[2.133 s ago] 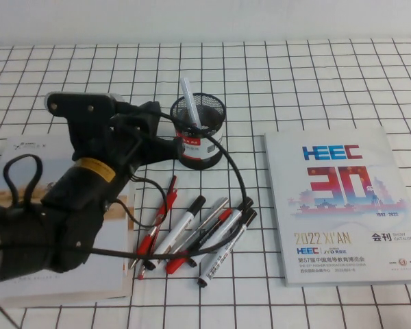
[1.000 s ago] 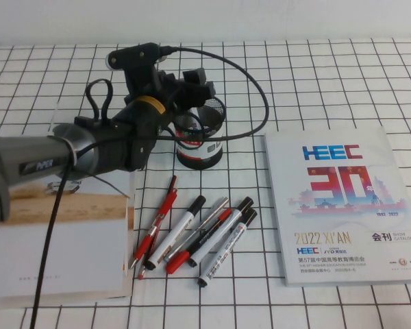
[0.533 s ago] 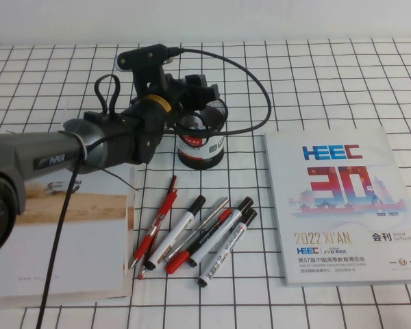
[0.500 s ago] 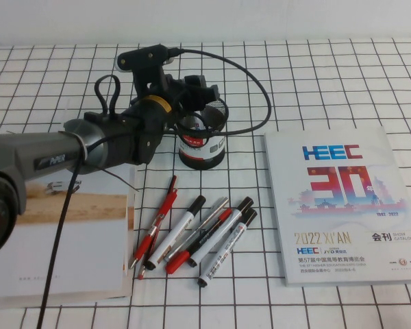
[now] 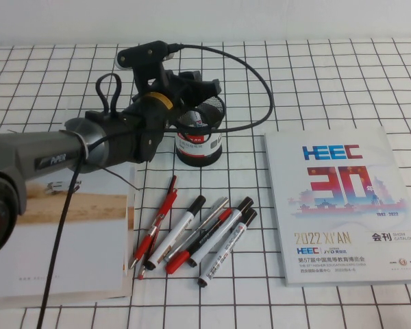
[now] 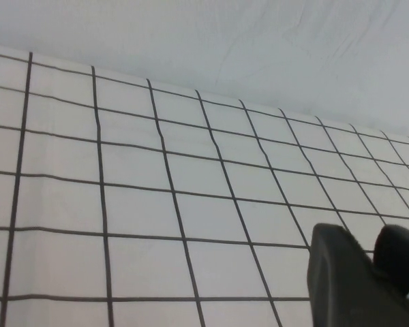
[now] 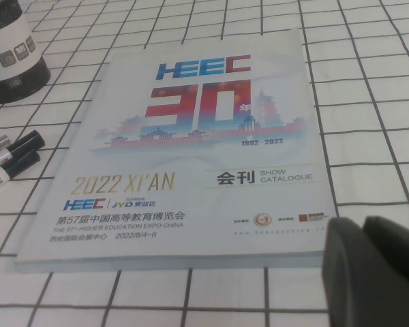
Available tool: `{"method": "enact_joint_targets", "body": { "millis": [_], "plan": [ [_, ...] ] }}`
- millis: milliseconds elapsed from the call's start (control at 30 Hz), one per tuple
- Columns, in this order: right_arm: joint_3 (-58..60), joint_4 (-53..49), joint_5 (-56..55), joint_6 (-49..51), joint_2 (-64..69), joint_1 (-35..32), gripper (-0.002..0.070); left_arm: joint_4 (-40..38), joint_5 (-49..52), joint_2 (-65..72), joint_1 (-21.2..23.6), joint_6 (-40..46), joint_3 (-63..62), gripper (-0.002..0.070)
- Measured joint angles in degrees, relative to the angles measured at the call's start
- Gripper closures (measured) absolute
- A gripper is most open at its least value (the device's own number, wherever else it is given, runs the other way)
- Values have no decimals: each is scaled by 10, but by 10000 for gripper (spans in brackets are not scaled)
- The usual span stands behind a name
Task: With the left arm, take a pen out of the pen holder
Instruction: 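Take a marker out of the pen holder and lay it on the table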
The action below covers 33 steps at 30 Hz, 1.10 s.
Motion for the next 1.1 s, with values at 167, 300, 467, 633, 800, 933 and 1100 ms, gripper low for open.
{"method": "enact_joint_targets", "body": {
  "millis": [167,300,467,633,800,933,1100],
  "plan": [
    [0,0,0,0,0,0,690,1,7,-5,0,1,0,601],
    [0,0,0,0,0,0,690,19,23,-22,0,4,0,601],
    [0,0,0,0,0,0,690,58,59,-59,0,11,0,601],
    [0,0,0,0,0,0,690,95,134,-120,0,20,0,601],
    [0,0,0,0,0,0,690,160,261,-191,-5,20,0,601],
    [0,0,0,0,0,0,690,182,317,-243,-21,31,1,601],
    [0,0,0,0,0,0,690,192,366,-295,-54,43,1,601]
  ]
}}
